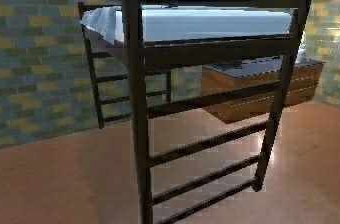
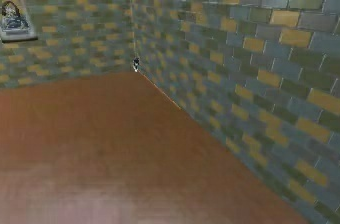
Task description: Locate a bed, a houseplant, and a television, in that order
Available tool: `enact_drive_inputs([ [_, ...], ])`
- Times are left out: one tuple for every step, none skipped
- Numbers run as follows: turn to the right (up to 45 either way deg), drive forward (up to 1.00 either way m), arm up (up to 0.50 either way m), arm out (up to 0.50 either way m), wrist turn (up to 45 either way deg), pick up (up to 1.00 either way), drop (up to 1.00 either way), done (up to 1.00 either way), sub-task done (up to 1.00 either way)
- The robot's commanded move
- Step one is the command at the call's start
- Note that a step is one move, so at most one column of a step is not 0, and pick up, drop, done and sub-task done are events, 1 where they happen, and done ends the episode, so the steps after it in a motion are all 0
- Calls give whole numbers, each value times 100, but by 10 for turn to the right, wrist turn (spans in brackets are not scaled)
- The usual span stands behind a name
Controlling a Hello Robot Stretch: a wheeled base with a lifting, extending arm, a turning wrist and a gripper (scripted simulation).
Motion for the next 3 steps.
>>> enact_drive_inputs([
  [-450, 0, 0, 0, 0, 0, 0, 0, 0],
  [-450, 0, 0, 0, 0, 0, 0, 0, 0],
  [-450, 0, 0, 0, 0, 0, 0, 0, 0],
])
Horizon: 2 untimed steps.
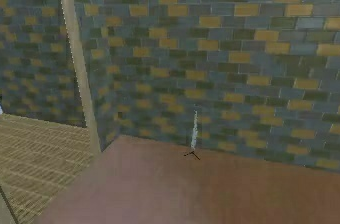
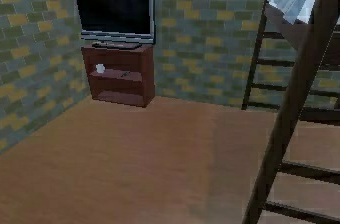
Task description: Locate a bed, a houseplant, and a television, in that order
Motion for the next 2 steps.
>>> enact_drive_inputs([
  [-210, 0, 0, 0, 0, 0, 0, 0, 0],
  [0, 100, 0, 0, 0, 0, 0, 0, 0],
])
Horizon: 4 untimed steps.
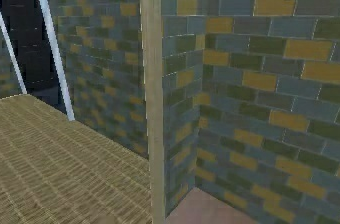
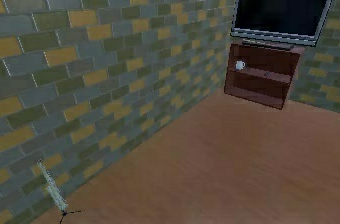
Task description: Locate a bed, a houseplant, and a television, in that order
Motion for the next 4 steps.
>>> enact_drive_inputs([
  [-60, 0, 0, 0, 0, 0, 0, 0, 0],
  [0, 55, 0, 0, 0, 0, 0, 0, 0],
  [-360, 0, 0, 0, 0, 0, 0, 0, 0],
  [0, 100, 0, 0, 0, 0, 0, 0, 0],
])
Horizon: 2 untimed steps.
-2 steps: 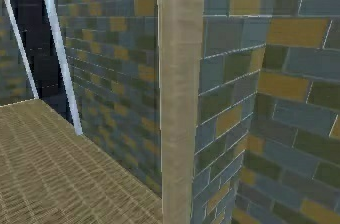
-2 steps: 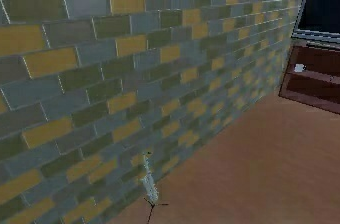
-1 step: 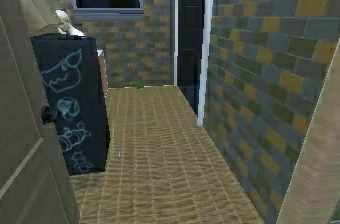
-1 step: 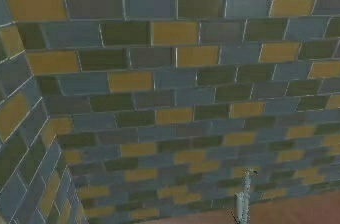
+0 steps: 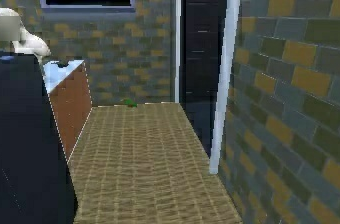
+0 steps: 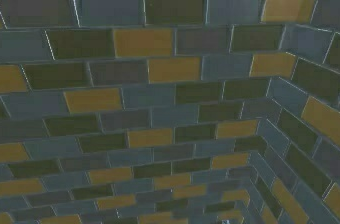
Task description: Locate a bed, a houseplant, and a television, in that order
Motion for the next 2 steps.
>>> enact_drive_inputs([
  [0, 100, 0, 0, 0, 0, 0, 0, 0],
  [0, 75, 0, 0, 0, 0, 0, 0, 0],
])
